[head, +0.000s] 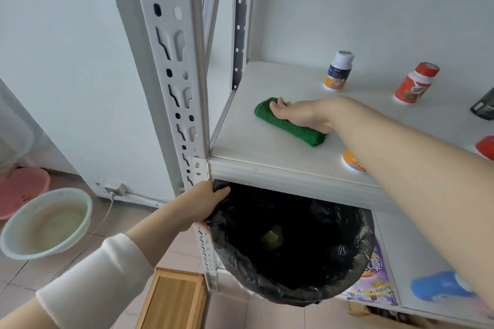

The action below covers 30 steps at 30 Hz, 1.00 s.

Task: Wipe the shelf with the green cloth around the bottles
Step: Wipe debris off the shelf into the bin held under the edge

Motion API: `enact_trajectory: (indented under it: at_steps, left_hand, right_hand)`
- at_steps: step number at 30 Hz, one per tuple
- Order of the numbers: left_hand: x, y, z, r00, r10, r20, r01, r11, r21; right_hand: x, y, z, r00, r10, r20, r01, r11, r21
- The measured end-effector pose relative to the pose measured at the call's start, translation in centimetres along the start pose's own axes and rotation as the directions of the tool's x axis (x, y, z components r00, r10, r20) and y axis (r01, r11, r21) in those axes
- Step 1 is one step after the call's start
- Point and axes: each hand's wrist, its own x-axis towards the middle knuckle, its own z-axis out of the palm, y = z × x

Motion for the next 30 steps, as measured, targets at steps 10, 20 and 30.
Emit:
enact_trajectory:
  at_steps: [10,20,30]
  left_hand:
    - [-0.5,0.1,0.1,1.000,0.020,0.000,-0.020,0.998,-0.056]
    - [-0.4,-0.7,0.0,1.000,-0.008,0.008,0.008,0.999,-0.049]
    - [-1.4,-0.1,0.0,0.999,-0.020,0.035,0.023,0.997,-0.074]
  right_hand:
    - [0.2,1.6,2.8,0.949,-0.189,-0.253,0.161,0.979,-0.129]
    - [-4.7,3.5,7.9,0.803,-0.378,-0.461,0.403,0.914,-0.048]
    - [-7.1,3.4,8.4,0.593,-0.205,-0.778,0.472,0.872,0.129]
